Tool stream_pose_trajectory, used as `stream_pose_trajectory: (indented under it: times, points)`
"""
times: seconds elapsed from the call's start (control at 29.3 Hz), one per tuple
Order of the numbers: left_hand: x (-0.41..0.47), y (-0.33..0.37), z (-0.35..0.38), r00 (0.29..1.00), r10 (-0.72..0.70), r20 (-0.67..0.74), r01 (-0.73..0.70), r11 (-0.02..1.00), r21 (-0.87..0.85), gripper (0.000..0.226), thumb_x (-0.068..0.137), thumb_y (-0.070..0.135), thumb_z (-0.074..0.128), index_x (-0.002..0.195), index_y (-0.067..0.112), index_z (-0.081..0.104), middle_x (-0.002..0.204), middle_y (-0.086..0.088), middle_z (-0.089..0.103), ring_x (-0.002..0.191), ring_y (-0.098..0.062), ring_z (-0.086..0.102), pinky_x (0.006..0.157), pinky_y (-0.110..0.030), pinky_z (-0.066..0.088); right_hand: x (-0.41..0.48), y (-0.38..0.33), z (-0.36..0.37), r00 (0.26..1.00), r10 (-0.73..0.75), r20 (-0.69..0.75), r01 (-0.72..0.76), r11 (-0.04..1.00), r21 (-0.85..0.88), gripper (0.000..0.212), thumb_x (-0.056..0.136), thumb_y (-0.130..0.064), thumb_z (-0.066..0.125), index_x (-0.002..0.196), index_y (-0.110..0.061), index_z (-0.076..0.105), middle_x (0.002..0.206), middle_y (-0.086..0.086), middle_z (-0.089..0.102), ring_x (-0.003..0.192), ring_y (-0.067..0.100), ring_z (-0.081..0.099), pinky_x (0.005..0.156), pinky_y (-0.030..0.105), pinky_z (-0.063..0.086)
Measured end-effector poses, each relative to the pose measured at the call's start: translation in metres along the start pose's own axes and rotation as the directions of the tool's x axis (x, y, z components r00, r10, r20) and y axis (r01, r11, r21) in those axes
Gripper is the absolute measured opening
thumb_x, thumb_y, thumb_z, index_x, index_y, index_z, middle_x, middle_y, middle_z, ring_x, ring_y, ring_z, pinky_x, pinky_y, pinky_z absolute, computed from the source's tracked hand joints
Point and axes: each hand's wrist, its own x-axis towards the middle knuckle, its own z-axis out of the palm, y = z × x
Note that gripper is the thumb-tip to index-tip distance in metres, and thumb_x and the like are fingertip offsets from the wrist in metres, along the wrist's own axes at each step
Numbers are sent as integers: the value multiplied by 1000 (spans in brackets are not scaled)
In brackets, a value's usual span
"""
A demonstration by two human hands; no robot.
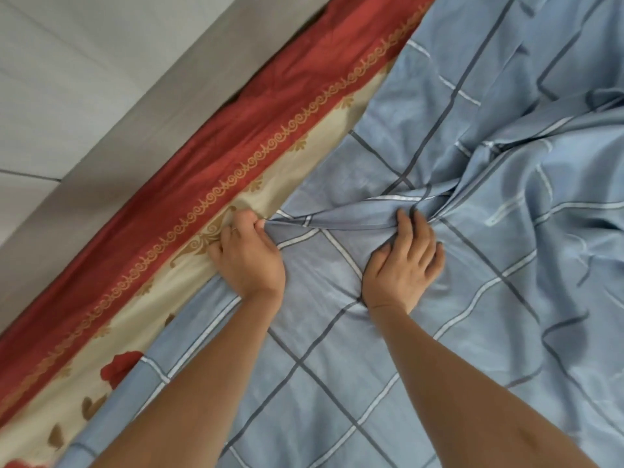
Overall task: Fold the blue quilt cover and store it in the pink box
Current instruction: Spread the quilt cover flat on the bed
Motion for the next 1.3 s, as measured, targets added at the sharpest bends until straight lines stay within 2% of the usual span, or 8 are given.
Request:
stream_pose_trajectory:
  times: [0.17,0.51,0.65,0.79,0.89,0.96,1.09,1.3]
  points:
    - [-3,-2,6,1000,28,3,-28,996,85,13,88,19,45,90,9,53,68,-7,61,73,-30,56,70,-38,28,-3,2,1,999,-24,30,24,1000,-9,55,86,-25,38,140,-25,44,144,7,44,130,28,43,112,48,23]
    - [1,8,-3,991,15,133,-21,999,43,36,69,38,47,90,9,53,77,-10,58,74,-32,55,68,-39,30,5,-3,-8,992,-1,127,3,1000,-16,53,85,-22,37,137,-22,50,138,9,50,125,30,46,110,50,27]
    - [7,11,-9,984,20,178,-34,997,75,39,69,41,44,89,9,52,80,-9,58,77,-32,55,69,-39,27,14,-6,-20,981,17,192,-41,992,123,52,83,-21,38,133,-23,50,133,8,53,118,25,45,102,42,30]
    - [6,11,-10,993,33,112,-43,995,88,40,71,43,42,89,8,53,79,-10,58,77,-33,56,69,-39,23,70,38,-45,971,-124,204,28,908,417,51,77,0,40,121,-14,62,123,8,49,104,14,49,87,39,48]
    - [7,9,-1,997,30,66,-35,996,81,40,74,43,42,91,8,51,78,-11,56,77,-33,54,72,-39,23,126,68,-58,930,-319,184,290,942,167,58,82,6,52,134,-19,53,143,17,34,115,29,49,76,36,51]
    - [-1,8,3,996,13,90,-20,997,78,39,76,43,42,92,9,51,79,-11,55,79,-33,53,76,-40,26,146,81,-61,846,-422,325,431,901,47,50,87,0,52,133,-19,53,146,12,33,114,33,52,72,39,51]
    - [-6,3,-1,992,-33,122,25,998,64,42,76,46,38,92,10,51,81,-10,56,82,-33,54,81,-42,33,183,81,-74,769,-402,497,486,873,-45,22,88,-15,61,110,-13,63,125,8,45,96,34,58,65,34,39]
    - [2,7,-4,991,-15,135,4,997,81,40,83,46,34,91,11,52,82,-14,60,87,-35,55,82,-45,33,241,58,-111,698,-469,541,639,748,-177,18,94,-20,53,102,-16,68,109,8,58,98,34,59,70,36,41]
